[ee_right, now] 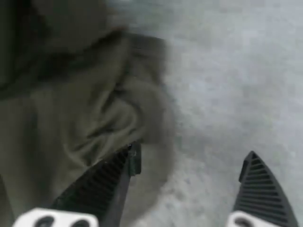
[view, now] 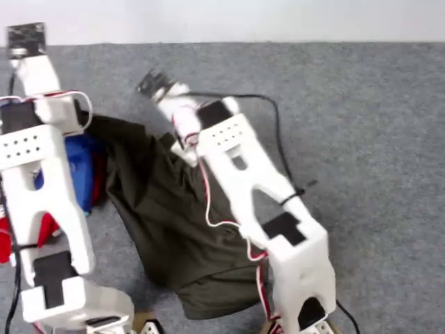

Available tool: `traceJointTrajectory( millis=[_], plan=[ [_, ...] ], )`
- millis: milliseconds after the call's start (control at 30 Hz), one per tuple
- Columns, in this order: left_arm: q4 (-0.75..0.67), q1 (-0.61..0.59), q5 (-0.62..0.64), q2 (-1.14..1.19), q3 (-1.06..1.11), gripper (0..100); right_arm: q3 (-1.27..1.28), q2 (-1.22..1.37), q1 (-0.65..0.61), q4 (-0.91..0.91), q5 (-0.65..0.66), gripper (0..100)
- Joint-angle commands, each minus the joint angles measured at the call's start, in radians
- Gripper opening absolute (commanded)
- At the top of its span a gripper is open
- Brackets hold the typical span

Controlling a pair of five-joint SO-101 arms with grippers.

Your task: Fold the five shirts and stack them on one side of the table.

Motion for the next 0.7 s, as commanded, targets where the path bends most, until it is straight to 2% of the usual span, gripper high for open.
traceJointTrajectory(
  millis=[0,233,367,500,533,600,667],
  plan=[
    [0.080,-0.017,-0.003,-0.078,-0.062,1,-0.008,0.079,-0.010,-0.035,0.015,33.6],
    [0.097,-0.011,-0.055,-0.097,-0.061,1,-0.008,0.213,0.019,-0.038,0.018,32.7],
    [0.097,-0.011,-0.055,-0.097,-0.061,1,-0.008,0.242,0.073,-0.028,0.064,21.7],
    [0.097,-0.011,-0.055,-0.097,-0.061,1,-0.011,0.234,0.147,0.054,0.101,2.4],
    [0.097,-0.011,-0.055,-0.097,-0.061,1,-0.020,0.229,0.168,0.090,0.100,0.0],
    [0.097,-0.011,-0.055,-0.094,-0.061,1,-0.037,0.216,0.216,0.163,0.103,2.9],
    [0.097,-0.011,-0.055,-0.087,-0.061,1,-0.064,0.196,0.271,0.225,0.098,0.6]
  ],
)
